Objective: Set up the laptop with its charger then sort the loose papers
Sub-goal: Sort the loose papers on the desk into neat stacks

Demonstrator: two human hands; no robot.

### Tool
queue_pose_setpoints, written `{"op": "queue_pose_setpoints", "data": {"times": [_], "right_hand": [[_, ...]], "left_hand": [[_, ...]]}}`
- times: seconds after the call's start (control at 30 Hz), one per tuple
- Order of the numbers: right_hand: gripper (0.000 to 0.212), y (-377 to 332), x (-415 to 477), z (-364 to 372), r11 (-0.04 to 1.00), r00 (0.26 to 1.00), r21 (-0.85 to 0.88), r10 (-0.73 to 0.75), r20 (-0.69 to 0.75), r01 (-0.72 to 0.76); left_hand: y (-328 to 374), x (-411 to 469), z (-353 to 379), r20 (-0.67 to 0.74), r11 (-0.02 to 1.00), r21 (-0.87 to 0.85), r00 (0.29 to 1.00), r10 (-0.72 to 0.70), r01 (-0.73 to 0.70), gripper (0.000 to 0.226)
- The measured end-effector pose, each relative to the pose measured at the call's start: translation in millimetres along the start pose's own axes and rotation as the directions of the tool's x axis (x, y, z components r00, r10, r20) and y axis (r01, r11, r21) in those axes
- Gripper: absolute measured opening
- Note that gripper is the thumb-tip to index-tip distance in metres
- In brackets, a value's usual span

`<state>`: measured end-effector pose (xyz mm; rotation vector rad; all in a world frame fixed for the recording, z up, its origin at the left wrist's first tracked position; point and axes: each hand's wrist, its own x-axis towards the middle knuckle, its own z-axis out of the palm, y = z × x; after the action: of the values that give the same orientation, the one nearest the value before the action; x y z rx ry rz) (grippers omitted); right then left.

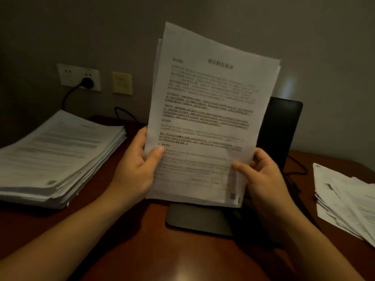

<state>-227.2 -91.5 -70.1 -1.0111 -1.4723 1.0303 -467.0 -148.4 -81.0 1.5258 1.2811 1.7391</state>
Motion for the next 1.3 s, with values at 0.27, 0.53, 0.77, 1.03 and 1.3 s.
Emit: {"op": "queue_pose_setpoints", "data": {"times": [0.27, 0.53, 0.77, 1.03, 1.3], "right_hand": [[0.034, 23.1, -20.6, 10.3, 0.987, 0.987, 0.018, -0.158, -0.027, 0.158], [0.027, 17.4, -23.8, 4.7, 0.978, 0.976, -0.028, -0.207, -0.068, 0.205], [0.031, 19.9, -25.8, 7.3, 0.983, 0.986, -0.078, -0.169, -0.009, 0.168], [0.026, 3.6, -25.8, 16.5, 0.996, 0.996, 0.005, -0.093, 0.018, 0.093], [0.065, -35.1, 1.7, 69.4, 0.999, 0.994, 0.038, -0.021, 0.111, 0.017]], "left_hand": [[-10.3, -8.9, 12.1, 0.101, 0.998, -0.039, 0.994, -0.052, 0.056, 0.044], [-10.7, -12.7, 16.9, 0.023, 0.999, 0.003, 0.999, 0.039, -0.039, 0.061], [-9.3, -10.7, 11.0, 0.051, 1.000, 0.001, 0.999, -0.014, 0.014, 0.080], [4.5, -4.2, -9.5, 0.002, 0.994, -0.025, 0.994, -0.107, 0.107, 0.075], [35.8, 25.7, -76.0, -0.056, 0.946, -0.044, 0.945, -0.322, 0.320, 0.072]]}}
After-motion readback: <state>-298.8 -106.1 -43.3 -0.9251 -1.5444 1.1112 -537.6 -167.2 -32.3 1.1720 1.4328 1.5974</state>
